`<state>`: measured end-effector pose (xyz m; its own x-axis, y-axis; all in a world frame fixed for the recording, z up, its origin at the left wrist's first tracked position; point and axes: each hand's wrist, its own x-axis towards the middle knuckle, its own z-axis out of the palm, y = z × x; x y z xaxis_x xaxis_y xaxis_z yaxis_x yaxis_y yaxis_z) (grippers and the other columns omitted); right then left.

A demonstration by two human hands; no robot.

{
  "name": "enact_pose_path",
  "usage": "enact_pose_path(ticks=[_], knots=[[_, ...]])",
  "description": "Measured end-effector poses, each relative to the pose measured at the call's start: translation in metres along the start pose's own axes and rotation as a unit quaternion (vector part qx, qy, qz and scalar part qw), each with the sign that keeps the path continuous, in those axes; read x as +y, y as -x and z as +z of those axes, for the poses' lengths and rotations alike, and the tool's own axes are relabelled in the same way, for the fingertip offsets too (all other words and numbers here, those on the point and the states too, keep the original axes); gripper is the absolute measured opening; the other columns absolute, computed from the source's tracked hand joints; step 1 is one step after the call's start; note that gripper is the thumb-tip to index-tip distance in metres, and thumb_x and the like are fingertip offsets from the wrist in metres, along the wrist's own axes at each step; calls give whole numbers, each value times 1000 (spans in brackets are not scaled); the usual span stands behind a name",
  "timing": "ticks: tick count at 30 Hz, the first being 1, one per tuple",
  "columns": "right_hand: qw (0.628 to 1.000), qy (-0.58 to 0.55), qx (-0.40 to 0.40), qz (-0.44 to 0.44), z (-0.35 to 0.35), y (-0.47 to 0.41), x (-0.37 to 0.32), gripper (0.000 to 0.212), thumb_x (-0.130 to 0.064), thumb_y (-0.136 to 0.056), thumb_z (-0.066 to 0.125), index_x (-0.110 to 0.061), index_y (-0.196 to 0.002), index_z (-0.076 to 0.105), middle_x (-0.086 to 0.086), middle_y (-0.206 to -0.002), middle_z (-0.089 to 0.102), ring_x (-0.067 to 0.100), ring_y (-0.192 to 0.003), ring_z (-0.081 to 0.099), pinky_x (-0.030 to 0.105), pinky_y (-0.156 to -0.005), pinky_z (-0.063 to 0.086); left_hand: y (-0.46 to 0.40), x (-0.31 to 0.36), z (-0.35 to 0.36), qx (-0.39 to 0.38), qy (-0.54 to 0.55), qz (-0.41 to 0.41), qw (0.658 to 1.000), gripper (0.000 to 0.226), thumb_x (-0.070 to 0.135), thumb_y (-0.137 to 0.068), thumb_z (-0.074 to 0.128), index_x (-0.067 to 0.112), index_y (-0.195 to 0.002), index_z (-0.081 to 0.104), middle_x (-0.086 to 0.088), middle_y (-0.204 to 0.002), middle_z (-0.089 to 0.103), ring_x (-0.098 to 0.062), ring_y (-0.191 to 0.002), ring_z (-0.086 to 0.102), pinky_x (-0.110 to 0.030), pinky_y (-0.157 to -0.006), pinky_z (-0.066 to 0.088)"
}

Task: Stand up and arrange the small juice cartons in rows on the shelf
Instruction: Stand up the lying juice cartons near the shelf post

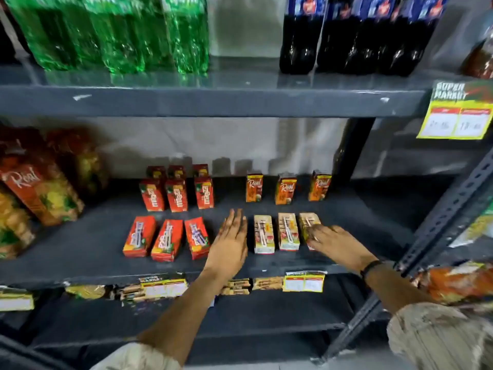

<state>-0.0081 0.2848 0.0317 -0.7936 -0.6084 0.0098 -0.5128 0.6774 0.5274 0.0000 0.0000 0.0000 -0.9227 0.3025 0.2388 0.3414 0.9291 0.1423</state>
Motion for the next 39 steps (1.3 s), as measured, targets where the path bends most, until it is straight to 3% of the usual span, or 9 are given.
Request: enact_pose_path(ticks=[4,7,10,15,21,24,27,33,39], knots=[[1000,4,0,5,14,-12,-1,44,-25,-40,93,-29,-79,73,-1,-102,75,18,-91,71,29,-57,57,-5,-11,27,-97,25,-68,993,55,20,-98,26,4,-145,2,-15,-158,-2,-27,-146,-3,-35,-120,3],[999,1,20,27,13,-12,7,52,-17,-35,91,-27,-83,71,0,-98,74,20,-86,70,27,-52,55,-7,-13,37,-88,48,-61,993,55,23,-97,28,5,-145,8,-13,-158,9,-26,-146,6,-35,-120,5],[989,-44,0,142,-7,-15,27,55,-29,-45,86,-20,-96,67,3,-94,70,23,-79,67,28,-49,51,-7,-18,44,-62,46,-27,997,54,25,-96,26,7,-145,14,-10,-157,16,-22,-146,11,-33,-120,4],[854,-290,-11,433,-33,-35,70,40,-50,-65,70,-22,-92,66,5,-95,71,28,-88,67,28,-63,46,-5,-21,46,-35,45,12,998,58,35,-93,16,7,-142,27,-9,-153,29,-21,-143,22,-33,-118,5],[779,-400,-103,472,-30,-40,85,59,-54,-70,72,-9,-106,63,14,-110,67,33,-96,66,42,-81,58,-5,-21,46,-27,53,10,998,59,34,-90,19,7,-142,29,-10,-152,31,-22,-143,24,-33,-117,5],[798,-345,-137,475,-37,-46,88,81,-80,-64,56,-8,-100,63,13,-103,67,33,-94,66,38,-78,56,-5,-20,45,-29,53,12,998,56,33,-93,21,8,-143,24,-8,-154,26,-20,-144,20,-30,-117,3],[815,-284,-140,485,-39,-59,80,86,-84,-72,34,-8,-99,66,13,-101,68,31,-94,65,30,-69,46,-4,-21,45,-27,55,16,998,53,30,-96,26,8,-144,23,-9,-155,25,-20,-144,19,-31,-118,4],[792,-358,-153,470,-36,-72,92,47,-46,-78,66,-6,-102,64,17,-111,67,33,-99,66,40,-84,57,-4,-21,46,-28,51,19,998,52,30,-97,25,11,-145,20,-7,-156,22,-17,-145,15,-28,-117,0],[866,-359,-181,297,-36,-72,111,55,-3,-78,70,-8,-130,53,15,-129,58,31,-109,61,41,-87,56,-4,-20,43,-24,66,19,997,52,29,-95,26,8,-143,25,-9,-154,27,-20,-144,19,-31,-118,2]])
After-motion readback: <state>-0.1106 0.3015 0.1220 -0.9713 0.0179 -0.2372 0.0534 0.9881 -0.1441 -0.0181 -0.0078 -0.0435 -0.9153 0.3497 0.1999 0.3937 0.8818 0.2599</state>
